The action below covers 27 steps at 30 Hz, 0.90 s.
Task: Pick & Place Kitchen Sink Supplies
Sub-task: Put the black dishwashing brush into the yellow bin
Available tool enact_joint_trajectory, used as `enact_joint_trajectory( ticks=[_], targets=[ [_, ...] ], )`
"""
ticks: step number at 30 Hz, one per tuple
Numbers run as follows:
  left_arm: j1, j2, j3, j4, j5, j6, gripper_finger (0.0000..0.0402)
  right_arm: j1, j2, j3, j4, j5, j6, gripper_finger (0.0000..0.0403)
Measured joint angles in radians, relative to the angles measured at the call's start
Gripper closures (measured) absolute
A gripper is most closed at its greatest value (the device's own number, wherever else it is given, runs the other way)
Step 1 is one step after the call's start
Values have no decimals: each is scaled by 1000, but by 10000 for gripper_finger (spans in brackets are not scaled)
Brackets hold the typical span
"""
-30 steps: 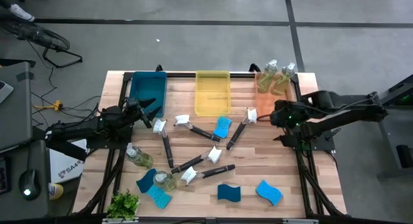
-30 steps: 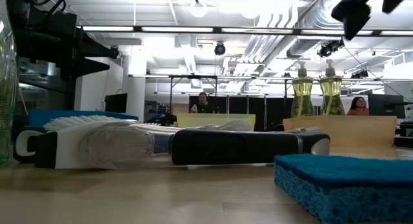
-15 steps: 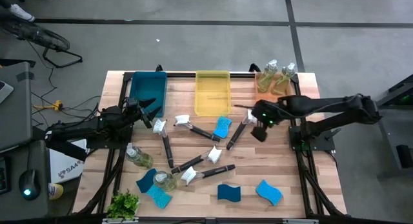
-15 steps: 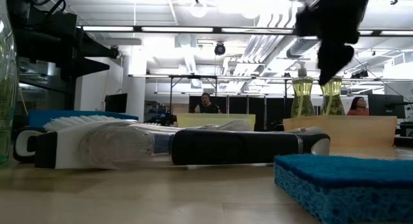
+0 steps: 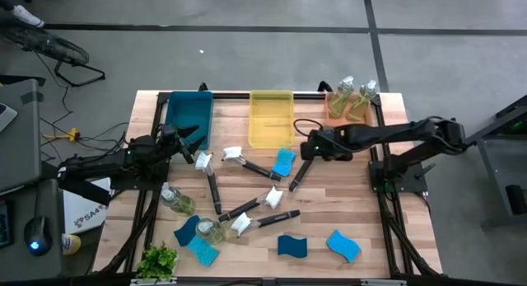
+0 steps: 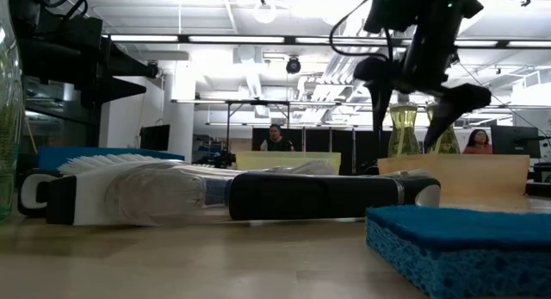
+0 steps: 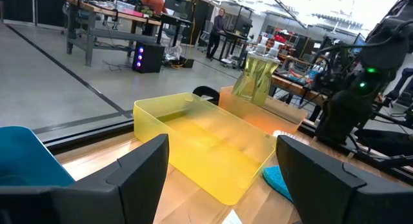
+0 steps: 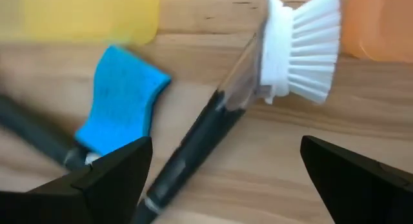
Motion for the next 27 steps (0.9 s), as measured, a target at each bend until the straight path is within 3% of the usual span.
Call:
enact_joint_trajectory(
  ticks=[11, 18, 27],
  targets=[
    [0, 0, 0, 0, 0, 0, 121, 0, 123, 0, 41, 6, 283, 14],
    [0, 0, 0, 0, 0, 0, 121, -14, 190, 0, 112, -35, 302, 20],
    [0, 0, 0, 0, 0, 0, 121, -28, 283, 0, 194, -92, 300, 78]
  ],
)
